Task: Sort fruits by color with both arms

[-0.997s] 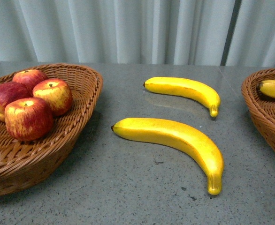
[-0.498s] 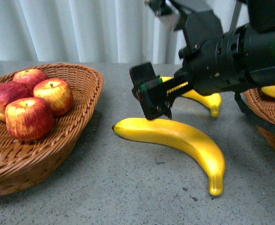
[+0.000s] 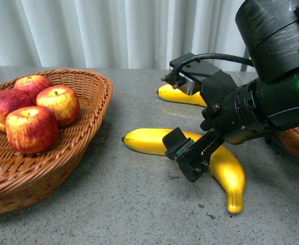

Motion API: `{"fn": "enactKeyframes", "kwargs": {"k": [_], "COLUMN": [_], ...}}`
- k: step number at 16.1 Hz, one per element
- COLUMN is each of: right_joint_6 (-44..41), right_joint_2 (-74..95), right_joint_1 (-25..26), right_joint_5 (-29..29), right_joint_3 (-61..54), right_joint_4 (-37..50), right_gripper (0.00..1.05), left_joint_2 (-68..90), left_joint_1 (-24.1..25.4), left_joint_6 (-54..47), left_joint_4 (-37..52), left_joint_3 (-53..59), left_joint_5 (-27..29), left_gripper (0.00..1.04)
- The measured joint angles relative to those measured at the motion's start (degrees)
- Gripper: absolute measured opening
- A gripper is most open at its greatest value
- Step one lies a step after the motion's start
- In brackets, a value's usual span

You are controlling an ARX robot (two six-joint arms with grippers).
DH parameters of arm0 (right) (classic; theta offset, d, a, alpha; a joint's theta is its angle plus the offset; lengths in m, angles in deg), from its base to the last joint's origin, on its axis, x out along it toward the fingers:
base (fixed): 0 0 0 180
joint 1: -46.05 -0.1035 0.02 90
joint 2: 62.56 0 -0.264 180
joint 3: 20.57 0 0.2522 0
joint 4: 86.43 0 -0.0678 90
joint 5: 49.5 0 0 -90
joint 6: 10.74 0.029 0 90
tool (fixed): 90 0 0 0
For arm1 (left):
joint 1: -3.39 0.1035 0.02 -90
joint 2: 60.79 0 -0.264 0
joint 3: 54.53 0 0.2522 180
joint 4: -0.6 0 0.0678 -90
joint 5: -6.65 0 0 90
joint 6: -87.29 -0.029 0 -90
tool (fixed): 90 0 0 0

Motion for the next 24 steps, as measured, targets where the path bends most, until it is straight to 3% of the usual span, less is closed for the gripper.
{"fn": "enactKeyframes", "kwargs": {"k": [3, 4, 9, 10, 12, 14, 16, 20, 23, 24], "right_joint_6": [-1.73, -2.03, -1.95, -1.09, 2.93, 12.46, 18.10, 7.91, 0.63, -1.25], "right_joint_2": [1.36, 1.36, 0.92, 0.28, -2.56, -8.22, -12.28, -11.65, -12.81, -13.73], "right_joint_1": [-0.02, -0.02, 1.09, 2.32, 5.07, 10.86, 18.49, 32.26, 35.71, 35.98], "right_joint_5": [-1.64, -1.53, 0.90, 2.08, 5.79, 12.33, 12.68, 6.64, 8.22, 8.72], "right_joint_3": [0.55, 0.55, 0.39, 0.39, 0.28, -0.31, -0.68, -5.14, -7.32, -8.35], "right_joint_4": [-0.96, -1.07, -1.46, -0.81, 3.28, 12.59, 16.74, 12.68, 9.51, 8.37], "right_gripper": [0.98, 0.93, 0.41, 0.35, 0.34, 0.34, 0.34, 0.34, 0.34, 0.40], "left_joint_2": [0.00, 0.00, 0.00, 0.00, 0.00, 0.00, 0.00, 0.00, 0.00, 0.00], "left_joint_1": [0.00, 0.00, 0.00, 0.00, 0.00, 0.00, 0.00, 0.00, 0.00, 0.00], "left_joint_6": [0.00, 0.00, 0.00, 0.00, 0.00, 0.00, 0.00, 0.00, 0.00, 0.00], "left_joint_4": [0.00, 0.00, 0.00, 0.02, 0.02, 0.00, 0.00, 0.02, 0.02, 0.00], "left_joint_3": [0.00, 0.00, 0.00, 0.00, 0.00, 0.00, 0.00, 0.00, 0.00, 0.00], "left_joint_5": [0.00, 0.00, 0.00, 0.02, 0.00, 0.00, 0.00, 0.00, 0.00, 0.00], "left_gripper": [0.98, 0.98, 0.98, 0.98, 0.98, 0.98, 0.98, 0.98, 0.98, 0.98]}}
